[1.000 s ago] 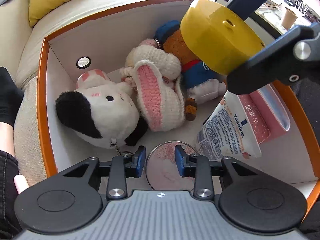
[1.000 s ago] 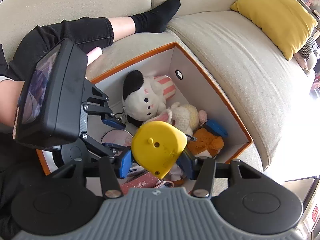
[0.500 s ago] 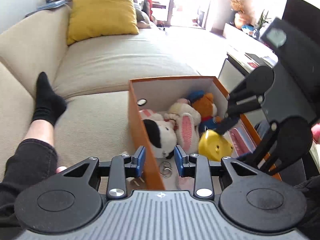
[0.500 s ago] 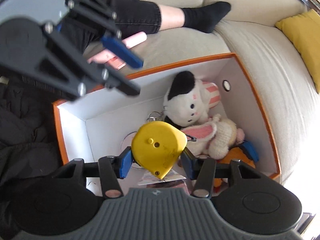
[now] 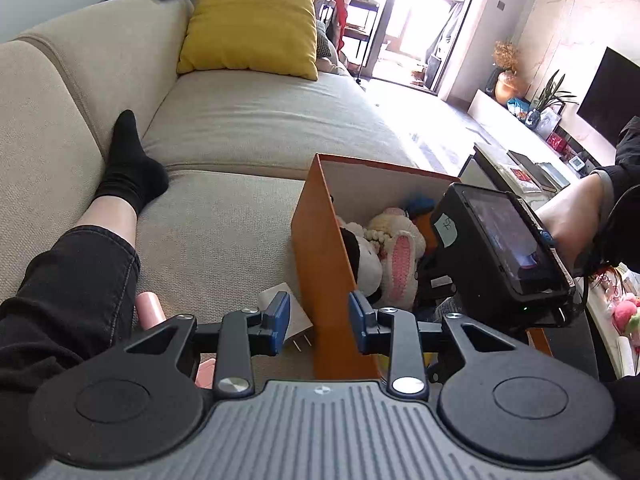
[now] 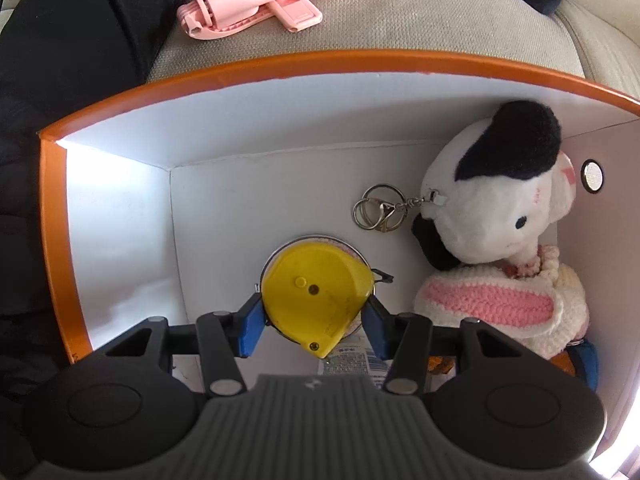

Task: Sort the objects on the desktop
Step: 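Open the right tool to drop the yellow tape measure onto the mirror, then move the left tool to the pink selfie stick while the right tool approaches the white charger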

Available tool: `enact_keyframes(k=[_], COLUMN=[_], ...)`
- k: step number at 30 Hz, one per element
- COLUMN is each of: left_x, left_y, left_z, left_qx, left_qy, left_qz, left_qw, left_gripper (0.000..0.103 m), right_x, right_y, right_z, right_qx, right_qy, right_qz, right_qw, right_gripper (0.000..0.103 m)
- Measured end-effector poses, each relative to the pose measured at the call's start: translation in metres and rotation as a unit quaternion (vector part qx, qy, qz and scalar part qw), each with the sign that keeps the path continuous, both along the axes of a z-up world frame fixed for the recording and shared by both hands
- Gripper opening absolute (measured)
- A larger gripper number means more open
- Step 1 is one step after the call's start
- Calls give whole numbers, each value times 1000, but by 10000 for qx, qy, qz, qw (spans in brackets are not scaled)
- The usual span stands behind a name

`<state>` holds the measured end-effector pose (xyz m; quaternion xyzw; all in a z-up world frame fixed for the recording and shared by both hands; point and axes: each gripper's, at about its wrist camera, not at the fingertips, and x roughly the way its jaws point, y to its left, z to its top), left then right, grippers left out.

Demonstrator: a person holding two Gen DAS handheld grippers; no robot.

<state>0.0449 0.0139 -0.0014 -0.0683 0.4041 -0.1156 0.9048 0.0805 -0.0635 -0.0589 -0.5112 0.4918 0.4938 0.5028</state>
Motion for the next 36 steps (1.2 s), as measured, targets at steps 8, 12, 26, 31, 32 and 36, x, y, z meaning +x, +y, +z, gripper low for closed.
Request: enact_keyframes(k=[8, 12, 26, 31, 32, 36], left_x=[-2, -4, -7, -6, -7, -9], left_y=[12, 11, 9, 11, 11, 15], left_z=[-9, -6, -2, -3, -3, -2], left_qx=[-139, -161, -97, -69, -64, -15], left_qy=[92, 32, 37, 69, 76, 86], left_qz=[165, 154, 155, 217, 226, 276], left_qw=[9997, 9997, 9998, 9997, 9997, 9996], left_gripper=[36, 36, 36, 36, 36, 36], right_x=[3, 4, 22, 27, 27, 25], right_y=[-1, 3, 9, 0, -1, -5], right_z=[-1, -7, -15, -14, -13, -10], right_qx=[-17, -99, -121, -141, -132, -53], right_qy=[-59, -23, -133, -106, -112, -190], right_qz=[-49, -79, -288, -332, -344, -306], right_qw=[10000, 9999, 9994, 9993, 9993, 9993], right_gripper=[72, 80, 73, 73, 73, 73])
